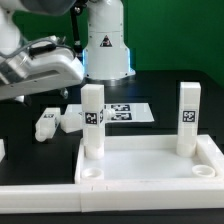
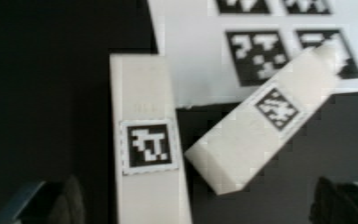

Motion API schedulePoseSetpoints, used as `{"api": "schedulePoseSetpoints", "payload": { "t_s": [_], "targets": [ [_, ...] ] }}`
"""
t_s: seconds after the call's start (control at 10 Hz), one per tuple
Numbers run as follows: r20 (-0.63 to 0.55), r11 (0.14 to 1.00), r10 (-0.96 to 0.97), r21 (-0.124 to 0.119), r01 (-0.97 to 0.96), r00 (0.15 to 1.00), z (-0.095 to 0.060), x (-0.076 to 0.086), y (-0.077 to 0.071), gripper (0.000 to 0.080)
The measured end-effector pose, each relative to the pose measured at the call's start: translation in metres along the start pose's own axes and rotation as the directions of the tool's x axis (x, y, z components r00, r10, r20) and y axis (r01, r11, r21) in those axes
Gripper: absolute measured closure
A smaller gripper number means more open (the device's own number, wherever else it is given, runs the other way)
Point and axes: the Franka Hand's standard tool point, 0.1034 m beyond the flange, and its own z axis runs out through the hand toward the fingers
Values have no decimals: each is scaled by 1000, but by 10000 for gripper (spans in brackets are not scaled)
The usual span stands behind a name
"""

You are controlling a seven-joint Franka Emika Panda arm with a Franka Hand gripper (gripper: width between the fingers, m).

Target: Assemble desk

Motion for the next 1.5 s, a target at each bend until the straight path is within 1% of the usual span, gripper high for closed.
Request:
{"api": "schedulePoseSetpoints", "payload": {
  "t_s": [0.1, 0.2, 0.3, 0.4, 0.5, 0.6, 0.7, 0.9, 1.0, 1.2, 1.3, 1.4, 1.5],
  "targets": [
    [-92, 1000, 3, -30, -5, 996, -2, 8, 1, 153],
    [-156, 999, 20, -28, -24, 988, 5, 10, -2, 151],
    [-206, 999, 13, -35, -20, 978, 5, 10, 1, 151],
    [-251, 998, 15, -48, -28, 968, 4, 11, 4, 151],
    [-324, 996, 18, -77, -45, 946, 5, 15, 11, 151],
    [-345, 993, 20, -103, -59, 938, 16, 16, 15, 151],
    [-326, 993, 21, -104, -58, 945, 27, 16, 14, 151],
    [-303, 993, 32, -100, -65, 952, 41, 16, 9, 151],
    [-297, 993, 23, -104, -56, 955, 44, 17, 5, 151],
    [-298, 993, 7, -113, -43, 955, 46, 17, 7, 151],
    [-298, 993, 8, -113, -43, 955, 45, 17, 7, 178],
    [-297, 993, 2, -115, -38, 955, 45, 17, 7, 178],
    [-296, 993, -11, -119, -25, 955, 45, 17, 7, 350]
  ]
}}
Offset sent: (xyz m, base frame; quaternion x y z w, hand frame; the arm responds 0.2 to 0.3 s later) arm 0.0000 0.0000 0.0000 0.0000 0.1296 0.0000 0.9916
